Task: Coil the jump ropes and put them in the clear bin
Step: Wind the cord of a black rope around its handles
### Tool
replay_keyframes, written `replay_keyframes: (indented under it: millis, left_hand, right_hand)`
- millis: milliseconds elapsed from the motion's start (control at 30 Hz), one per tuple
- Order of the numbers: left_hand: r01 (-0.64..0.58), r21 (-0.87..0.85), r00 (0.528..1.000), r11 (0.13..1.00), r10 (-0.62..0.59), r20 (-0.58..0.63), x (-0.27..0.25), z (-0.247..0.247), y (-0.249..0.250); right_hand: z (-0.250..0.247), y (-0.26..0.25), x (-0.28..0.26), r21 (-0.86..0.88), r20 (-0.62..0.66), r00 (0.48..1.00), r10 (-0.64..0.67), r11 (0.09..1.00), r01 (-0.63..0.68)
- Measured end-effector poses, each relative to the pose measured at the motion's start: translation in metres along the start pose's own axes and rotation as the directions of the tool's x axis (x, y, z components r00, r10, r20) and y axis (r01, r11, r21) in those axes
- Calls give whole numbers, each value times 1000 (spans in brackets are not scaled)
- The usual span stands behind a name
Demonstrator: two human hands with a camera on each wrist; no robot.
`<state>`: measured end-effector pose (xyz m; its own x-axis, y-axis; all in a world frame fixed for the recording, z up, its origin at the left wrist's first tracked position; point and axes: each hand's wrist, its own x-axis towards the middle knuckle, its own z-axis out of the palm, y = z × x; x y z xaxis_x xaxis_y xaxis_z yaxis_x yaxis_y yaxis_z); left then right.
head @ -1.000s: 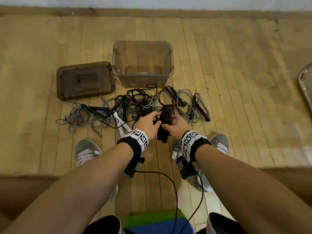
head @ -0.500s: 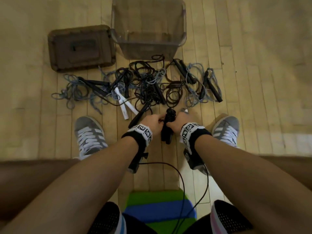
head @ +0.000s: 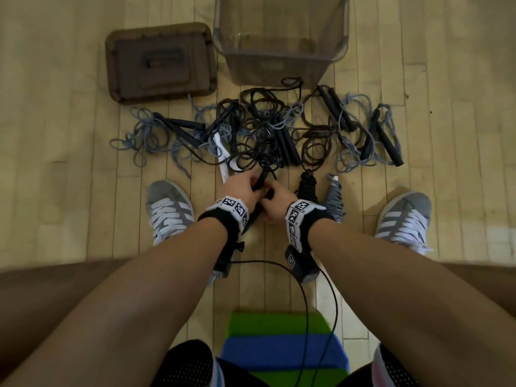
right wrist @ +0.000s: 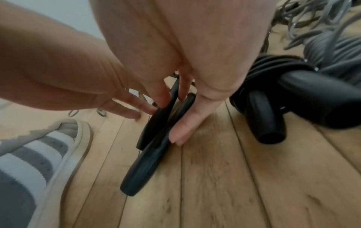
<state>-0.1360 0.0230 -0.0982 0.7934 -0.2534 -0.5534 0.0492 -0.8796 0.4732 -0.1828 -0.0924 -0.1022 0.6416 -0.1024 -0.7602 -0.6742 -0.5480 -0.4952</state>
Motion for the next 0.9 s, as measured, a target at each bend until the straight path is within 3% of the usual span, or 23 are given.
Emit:
replay_keyframes:
  millis: [267,433,567,633,767,900]
  left_hand:
    - [63,30,988,998,-66,140,3,7,-5]
    - [125,-131,979,983,-102,175,4,-9,12]
    - [96,-358,983,929,-33,178,4,-38,33]
    - [125,-499,980,858,-28,198,1,-51,46]
    - [77,-655,994,751,-4,113,-6,-80,83]
    - [-49,-653,994,756,103,45,-16,-126,122]
  right_hand:
    - [4,11,8,25,-168,986,17,1000,-13]
    - [-24,2,-4,119,-364,926,-97,982,150]
    - [-62,-12,-5,312,-437,899,17,940,134]
    - [-81,-20,-4,439,-464,883,71,884,159]
    - [-112,-52,-16,492,-462,887,0,832,256]
    - [-146,-86,-43,522,-486,872,-68,777,352]
